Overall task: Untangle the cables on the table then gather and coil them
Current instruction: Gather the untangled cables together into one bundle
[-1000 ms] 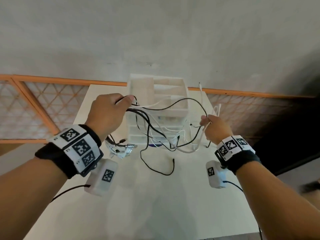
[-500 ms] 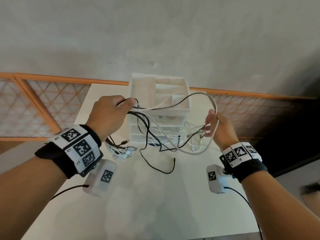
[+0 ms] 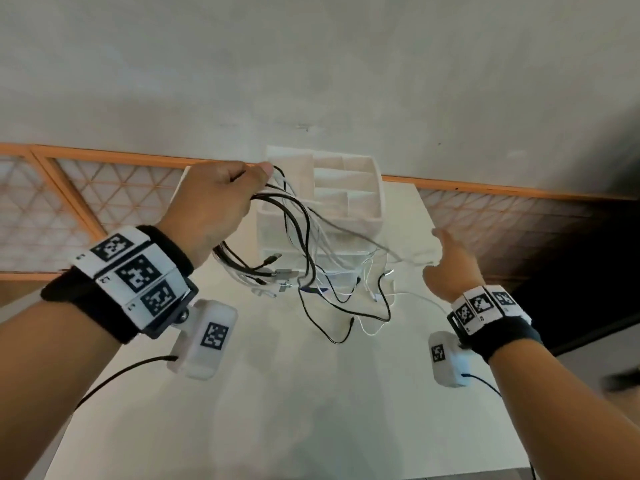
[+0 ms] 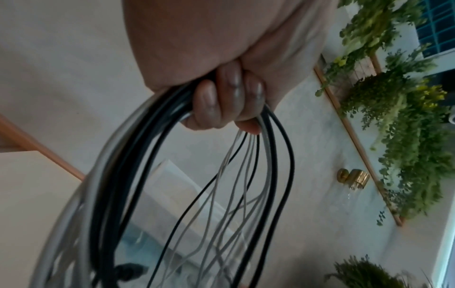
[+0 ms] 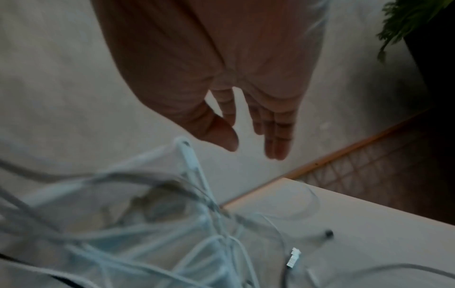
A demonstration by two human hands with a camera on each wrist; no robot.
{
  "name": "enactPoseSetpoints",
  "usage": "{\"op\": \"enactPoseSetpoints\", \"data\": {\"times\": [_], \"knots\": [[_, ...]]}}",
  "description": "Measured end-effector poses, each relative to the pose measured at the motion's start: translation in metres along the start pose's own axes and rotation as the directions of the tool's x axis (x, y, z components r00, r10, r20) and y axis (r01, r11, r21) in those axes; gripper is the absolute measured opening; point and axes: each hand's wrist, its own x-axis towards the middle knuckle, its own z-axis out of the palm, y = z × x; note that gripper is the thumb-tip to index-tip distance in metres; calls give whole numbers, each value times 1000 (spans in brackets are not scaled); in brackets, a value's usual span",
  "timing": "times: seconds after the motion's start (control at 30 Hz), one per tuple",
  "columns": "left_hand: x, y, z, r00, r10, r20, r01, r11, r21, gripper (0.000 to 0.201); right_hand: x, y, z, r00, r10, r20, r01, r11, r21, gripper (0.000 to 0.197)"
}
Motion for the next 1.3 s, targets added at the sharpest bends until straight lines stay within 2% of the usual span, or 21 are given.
{"op": "enactPoseSetpoints", "data": {"times": [0.07,0.1,0.17,0.23,0.27,0.3,0.33,0.37,0.43,0.47,0.57,0.63,0.7,0.83,0.9,1.0,1.1,1.13,1.2,1.23,1.3], "knots": [[-1,0,3,999,3,43,-7,996,84,57,-12,-18,-5,988,-136,-77,148,972,181,75],[-3,0,7,998,4,65,-13,992,127,57,-21,-35,-10,971,-223,-89,240,928,286,75],[-6,2,17,991,-14,136,-9,986,168,55,-46,-78,-17,900,-435,-35,408,813,416,81],[-12,10,28,972,-43,231,2,985,174,53,-69,-118,-10,806,-591,-33,565,750,344,79],[-15,14,33,963,-36,266,-10,986,168,53,-74,-131,-1,768,-634,-95,634,729,259,66],[-16,19,34,959,-12,283,-35,987,159,53,-76,-140,9,737,-650,-184,676,717,171,42],[-16,23,34,960,25,278,-69,986,150,56,-71,-140,19,734,-638,-233,671,735,100,19],[-15,26,30,967,62,249,-99,985,138,57,-61,-133,29,774,-592,-226,619,783,68,21],[-8,32,16,983,118,141,-128,990,66,55,-36,-98,46,918,-396,-33,396,918,3,44],[-3,34,8,987,132,90,-135,991,23,54,-26,-78,50,957,-285,52,288,957,-45,43],[1,33,-4,989,145,2,-145,989,-4,55,-5,-25,57,991,-49,123,73,978,-195,29],[1,26,-5,990,142,-2,-142,990,7,55,10,-14,47,998,22,66,-8,981,-194,34],[3,18,-4,993,118,10,-119,993,23,55,25,-12,28,997,42,-65,-46,996,-71,33],[5,8,-4,998,51,43,-54,997,62,57,43,-9,-4,940,14,-341,11,997,72,15],[3,3,-1,996,16,88,-23,996,82,56,44,-4,-5,935,-15,-355,58,992,111,7],[-1,-6,9,987,-53,153,29,987,156,60,42,13,11,990,-16,-140,32,994,107,23],[-7,-18,23,970,-130,205,84,972,221,59,33,27,25,992,-16,126,11,999,39,59],[-9,-21,27,963,-156,219,103,966,236,58,28,24,24,988,-19,151,17,1000,19,67],[-11,-28,31,952,-169,254,98,957,272,59,16,3,15,991,-85,100,80,995,59,72],[-12,-30,32,948,-160,277,77,954,289,59,7,-12,8,984,-167,66,158,980,124,73],[-14,-24,36,938,-129,321,25,951,308,52,-21,-54,-5,928,-364,81,332,906,263,80]]}}
